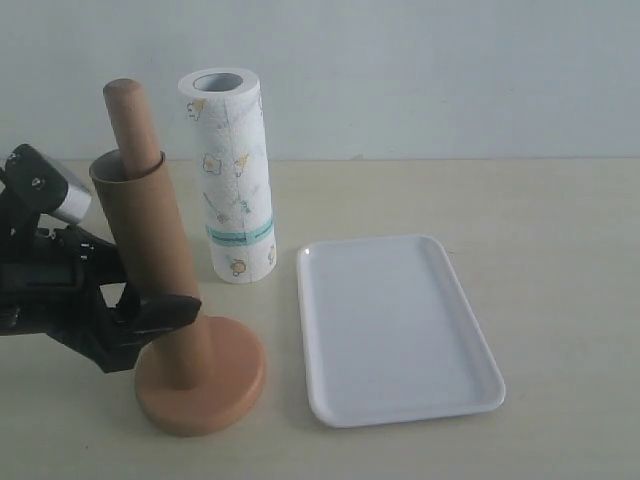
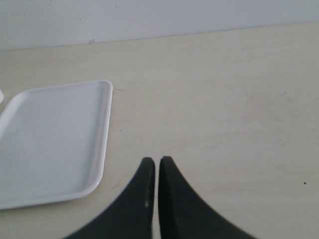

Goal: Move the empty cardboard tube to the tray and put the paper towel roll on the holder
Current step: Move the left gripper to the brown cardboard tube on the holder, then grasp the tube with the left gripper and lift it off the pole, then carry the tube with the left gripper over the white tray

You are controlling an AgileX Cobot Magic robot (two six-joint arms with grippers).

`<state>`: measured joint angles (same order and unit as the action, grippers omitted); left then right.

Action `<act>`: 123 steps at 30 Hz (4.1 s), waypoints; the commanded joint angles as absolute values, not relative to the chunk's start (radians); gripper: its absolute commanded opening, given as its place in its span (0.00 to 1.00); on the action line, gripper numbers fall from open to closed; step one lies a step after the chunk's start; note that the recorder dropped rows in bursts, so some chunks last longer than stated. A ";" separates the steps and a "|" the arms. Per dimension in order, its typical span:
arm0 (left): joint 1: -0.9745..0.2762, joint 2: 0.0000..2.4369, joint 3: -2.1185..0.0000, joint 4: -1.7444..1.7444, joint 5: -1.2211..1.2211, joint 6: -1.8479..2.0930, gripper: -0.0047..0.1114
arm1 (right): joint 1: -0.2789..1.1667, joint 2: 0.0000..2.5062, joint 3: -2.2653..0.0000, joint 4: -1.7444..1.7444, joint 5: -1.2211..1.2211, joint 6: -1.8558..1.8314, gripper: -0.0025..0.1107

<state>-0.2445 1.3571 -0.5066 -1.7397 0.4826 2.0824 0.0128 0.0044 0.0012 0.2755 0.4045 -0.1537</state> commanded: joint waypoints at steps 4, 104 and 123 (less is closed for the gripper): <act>-0.251 1.369 -0.513 -1.744 0.497 2.112 0.20 | 0.010 0.000 0.000 0.277 0.401 -0.156 0.05; -0.502 1.520 -1.338 -1.215 0.994 0.876 0.08 | 0.010 0.000 0.000 0.277 0.401 -0.156 0.05; -0.528 1.773 -1.403 -1.206 0.960 0.845 0.08 | 0.010 0.000 0.000 0.277 0.401 -0.156 0.05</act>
